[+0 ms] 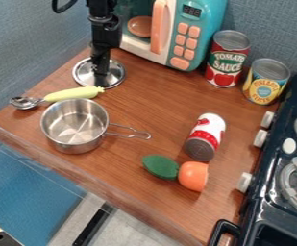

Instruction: Takes a silver lid and closes the can.

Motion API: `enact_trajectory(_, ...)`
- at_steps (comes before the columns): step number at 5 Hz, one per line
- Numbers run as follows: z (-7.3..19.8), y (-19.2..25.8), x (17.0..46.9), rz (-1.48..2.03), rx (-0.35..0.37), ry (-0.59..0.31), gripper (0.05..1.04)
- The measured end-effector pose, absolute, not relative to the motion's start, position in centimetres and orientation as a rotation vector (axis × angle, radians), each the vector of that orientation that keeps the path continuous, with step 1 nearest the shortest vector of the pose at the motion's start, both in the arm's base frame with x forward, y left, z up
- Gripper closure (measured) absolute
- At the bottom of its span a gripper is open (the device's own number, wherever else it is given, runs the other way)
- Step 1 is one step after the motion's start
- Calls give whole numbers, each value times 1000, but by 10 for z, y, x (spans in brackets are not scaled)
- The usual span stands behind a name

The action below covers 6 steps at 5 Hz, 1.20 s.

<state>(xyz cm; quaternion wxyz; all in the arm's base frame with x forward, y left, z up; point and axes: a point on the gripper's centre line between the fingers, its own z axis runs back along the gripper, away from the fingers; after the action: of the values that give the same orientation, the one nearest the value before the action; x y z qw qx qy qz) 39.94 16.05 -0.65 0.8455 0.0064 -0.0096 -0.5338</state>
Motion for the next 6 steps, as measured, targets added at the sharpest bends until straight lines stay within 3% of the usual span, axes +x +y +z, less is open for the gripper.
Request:
enact_trajectory(2,-2,156,398,-1114,-2,-41,1030)
enact_trajectory(3,19,150,395,-1101,12,-83,1030)
enact_trajectory(4,53,145,382,-1073,67,-129,1031)
enact_trajectory(5,77,131,358,-1068,75,-171,1031)
enact_trajectory(6,83,114,327,-1068,54,-186,1031)
